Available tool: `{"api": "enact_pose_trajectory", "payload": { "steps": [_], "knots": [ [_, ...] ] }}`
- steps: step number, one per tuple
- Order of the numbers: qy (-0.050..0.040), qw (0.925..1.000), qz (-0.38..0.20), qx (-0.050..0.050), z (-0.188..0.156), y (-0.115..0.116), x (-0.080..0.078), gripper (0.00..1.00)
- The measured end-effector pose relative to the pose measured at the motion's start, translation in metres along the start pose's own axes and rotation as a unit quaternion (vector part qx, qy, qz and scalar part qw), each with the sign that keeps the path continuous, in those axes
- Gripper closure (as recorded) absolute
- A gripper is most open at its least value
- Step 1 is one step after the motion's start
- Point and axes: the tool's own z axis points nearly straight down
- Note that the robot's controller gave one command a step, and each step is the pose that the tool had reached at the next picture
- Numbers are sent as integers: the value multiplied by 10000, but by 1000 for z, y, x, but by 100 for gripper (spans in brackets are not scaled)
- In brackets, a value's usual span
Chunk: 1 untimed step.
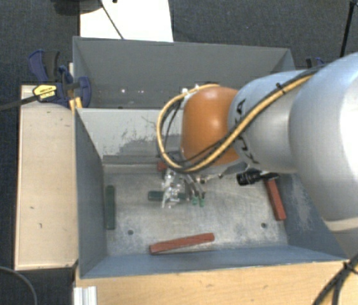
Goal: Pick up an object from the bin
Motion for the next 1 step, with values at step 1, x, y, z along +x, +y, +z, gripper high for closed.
{"api": "enact_pose_trajectory", "payload": {
  "steps": [1],
  "knots": [
    [-14,10000,1,-7,-24,0,-1,100]
  ]
}}
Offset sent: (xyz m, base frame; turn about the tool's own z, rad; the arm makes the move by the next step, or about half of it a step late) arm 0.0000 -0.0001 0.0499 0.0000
